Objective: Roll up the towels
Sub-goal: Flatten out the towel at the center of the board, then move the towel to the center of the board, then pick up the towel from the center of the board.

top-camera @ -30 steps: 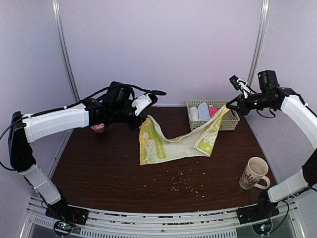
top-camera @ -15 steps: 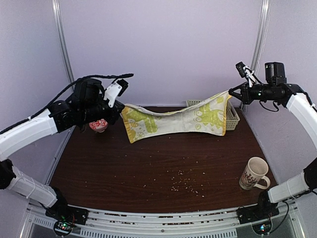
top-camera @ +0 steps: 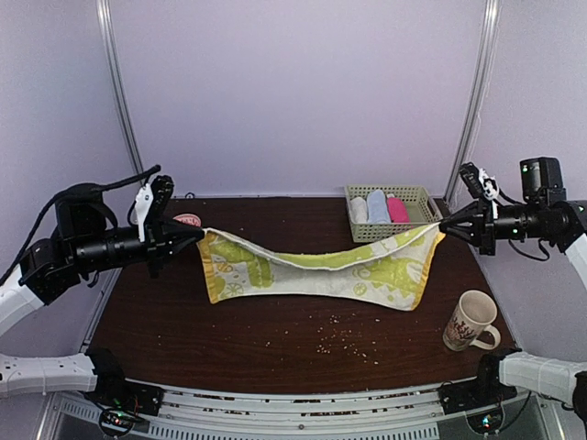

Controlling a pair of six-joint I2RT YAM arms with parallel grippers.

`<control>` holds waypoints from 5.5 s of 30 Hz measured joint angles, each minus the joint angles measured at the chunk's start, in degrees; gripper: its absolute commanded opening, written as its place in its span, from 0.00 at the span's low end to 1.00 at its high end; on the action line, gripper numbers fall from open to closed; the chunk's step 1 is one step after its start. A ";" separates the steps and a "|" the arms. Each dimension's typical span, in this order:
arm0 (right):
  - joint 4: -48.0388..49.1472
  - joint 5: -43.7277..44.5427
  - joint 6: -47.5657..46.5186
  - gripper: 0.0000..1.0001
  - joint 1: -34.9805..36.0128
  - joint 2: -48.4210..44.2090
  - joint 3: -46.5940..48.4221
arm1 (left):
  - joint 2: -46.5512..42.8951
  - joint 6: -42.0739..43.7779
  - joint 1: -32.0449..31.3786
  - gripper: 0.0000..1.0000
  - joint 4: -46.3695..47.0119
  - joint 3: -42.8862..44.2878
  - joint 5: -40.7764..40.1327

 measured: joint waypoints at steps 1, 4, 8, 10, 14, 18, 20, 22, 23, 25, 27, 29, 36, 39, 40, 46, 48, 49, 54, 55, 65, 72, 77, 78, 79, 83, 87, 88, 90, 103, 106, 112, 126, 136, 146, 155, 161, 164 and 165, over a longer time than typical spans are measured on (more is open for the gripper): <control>-1.77 -1.18 -1.36 0.00 0.00 -0.52 -0.42 | -1.16 -0.44 -0.02 0.00 -0.04 -0.94 2.47; -4.85 -3.67 -4.07 0.00 0.00 0.13 -2.23 | -0.48 -1.68 -0.07 0.00 -0.04 -1.70 5.57; -1.60 -3.06 -1.29 0.00 0.02 4.07 -5.27 | 5.18 -3.43 -0.04 0.00 0.02 -1.77 1.66; 2.97 -0.46 2.38 0.00 0.02 7.61 -6.84 | 11.37 -4.72 0.35 0.00 0.55 -1.60 -2.62; 11.43 5.73 7.56 0.00 0.00 19.06 -7.08 | 29.68 -9.07 5.07 0.00 1.14 1.38 -9.27; 16.61 11.45 10.38 0.14 0.00 36.41 -2.43 | 44.57 -12.92 10.75 0.01 3.50 3.37 -12.68; 19.04 13.31 11.96 0.27 0.07 43.78 0.37 | 49.48 -15.21 12.98 0.20 4.11 4.98 -12.48; 21.62 15.39 13.62 0.36 0.04 47.95 1.73 | 52.72 -16.96 14.10 0.32 5.05 6.93 -12.79; 22.77 16.44 14.16 0.38 0.04 49.03 2.10 | 53.72 -17.92 14.49 0.33 5.53 8.09 -13.07; 24.13 17.84 15.72 0.41 0.00 49.13 2.36 | 54.25 -18.97 14.67 0.34 6.78 9.49 -13.77; 25.35 18.60 16.02 0.42 0.00 47.76 2.45 | 53.29 -19.54 14.60 0.35 8.35 9.68 -14.27; 25.51 18.67 15.58 0.43 0.00 45.40 2.43 | 51.74 -19.76 14.43 0.34 8.35 9.68 -14.51; 17.86 18.40 1.18 0.37 2.36 35.71 0.94 | 45.29 -19.30 11.23 0.17 3.58 9.66 -9.75; 13.46 20.50 -5.22 0.34 7.34 35.01 -3.02 | 45.03 -18.58 7.78 0.05 -0.17 9.66 -6.49; 12.68 21.53 -6.25 0.33 8.98 35.19 -4.44 | 45.11 -18.12 6.05 0.00 -2.19 9.57 -5.07; 10.12 29.22 -10.29 0.27 17.00 37.79 -11.13 | 45.62 -17.92 1.49 0.00 -6.51 5.53 1.53; 10.47 31.10 -10.43 0.26 17.57 39.39 -11.23 | 46.40 -17.90 1.49 0.00 -7.32 3.72 2.60; 10.91 32.15 -10.27 0.25 17.79 40.26 -11.23 | 47.15 -17.81 1.55 0.00 -7.61 2.99 2.95; 12.28 36.46 -9.73 0.25 19.04 43.10 -11.37 | 51.10 -17.46 1.55 0.00 -7.50 -0.11 4.59; 12.63 37.24 -9.70 0.25 19.54 43.19 -11.69 | 51.32 -17.42 1.55 0.00 -7.67 -0.46 4.79; 9.90 39.91 -9.55 0.26 28.57 41.24 -14.23 | 51.76 -17.11 2.29 0.00 -10.43 -0.13 3.23; 4.76 39.67 -7.56 0.27 33.53 41.11 -14.05 | 50.84 -16.83 4.07 0.00 -19.02 0.72 0.81; 2.84 39.39 -6.67 0.32 33.62 41.13 -14.05 | 50.36 -16.02 4.79 0.00 -23.47 1.05 -1.60; 2.47 39.06 -6.69 0.35 33.62 41.13 -13.94 | 50.36 -15.78 4.83 0.04 -24.11 1.36 -2.05; 2.03 38.58 -6.71 0.37 33.62 41.05 -13.79 | 50.36 -15.52 4.92 0.10 -25.05 1.70 -2.32; -0.76 36.33 -6.71 0.44 33.07 38.84 -11.80 | 50.16 -13.05 5.27 0.32 -28.00 5.18 -2.58; -1.75 33.27 -6.23 0.45 29.29 36.35 -3.78 | 47.63 -9.81 5.90 0.47 -28.46 11.93 -4.44; -1.38 32.68 -5.84 0.46 27.87 36.00 -1.92 | 46.73 -9.38 6.47 0.48 -28.20 13.33 -5.14; 0.20 31.19 -4.79 0.48 24.33 35.32 1.05 | 44.87 -8.50 9.09 0.53 -26.91 16.09 -6.64; 15.47 29.22 9.88 0.40 9.05 43.43 2.34 | 45.16 -13.33 20.13 0.43 -0.63 8.33 -9.75; 16.15 29.27 11.45 0.40 8.00 47.47 2.34 | 47.98 -14.93 20.48 0.36 1.73 7.45 -9.33; 18.58 29.22 13.51 0.39 7.50 51.56 2.47 | 52.76 -15.43 20.87 0.34 3.30 7.58 -8.20; 22.29 27.91 16.06 0.33 7.50 58.99 5.31 | 53.44 -14.88 20.87 0.28 5.27 7.58 -3.61; 21.84 23.76 15.85 0.16 7.50 61.00 6.95 | 53.44 -15.41 21.38 0.38 6.40 7.52 -2.40; 21.90 23.28 16.28 0.00 7.30 61.26 7.26 | 53.46 -18.36 22.69 0.39 8.13 5.77 -1.68; 22.40 23.21 15.80 0.00 7.08 59.25 8.02 | 55.06 -22.18 24.79 0.38 13.05 2.82 3.69; 22.53 23.12 15.76 0.00 7.06 59.25 8.02 | 58.38 -23.82 25.81 0.37 15.28 1.97 5.99; 22.53 23.04 15.76 0.00 7.06 59.25 8.02 | 59.49 -24.11 25.88 0.33 15.98 1.90 7.23; 22.53 23.04 15.74 0.00 7.08 59.25 8.02 | 59.69 -24.26 25.88 0.31 16.24 1.90 7.74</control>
